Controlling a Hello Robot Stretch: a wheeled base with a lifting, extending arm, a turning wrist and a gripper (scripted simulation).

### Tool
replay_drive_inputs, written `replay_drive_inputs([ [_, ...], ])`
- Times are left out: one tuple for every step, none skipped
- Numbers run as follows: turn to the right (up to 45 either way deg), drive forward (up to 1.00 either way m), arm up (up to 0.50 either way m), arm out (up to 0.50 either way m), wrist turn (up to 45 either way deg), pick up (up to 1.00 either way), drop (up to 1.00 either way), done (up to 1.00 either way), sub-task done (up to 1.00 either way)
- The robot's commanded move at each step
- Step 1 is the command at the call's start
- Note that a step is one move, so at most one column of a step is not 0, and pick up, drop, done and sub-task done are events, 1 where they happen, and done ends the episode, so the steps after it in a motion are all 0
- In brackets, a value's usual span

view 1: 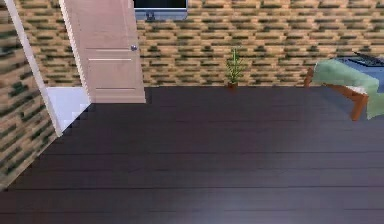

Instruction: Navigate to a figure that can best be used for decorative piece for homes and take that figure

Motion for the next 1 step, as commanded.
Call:
replay_drive_inputs([
  [0.0, 0.10, 0.00, 0.00, 0.0, 0.00, 0.00, 0.00, 0.00],
])
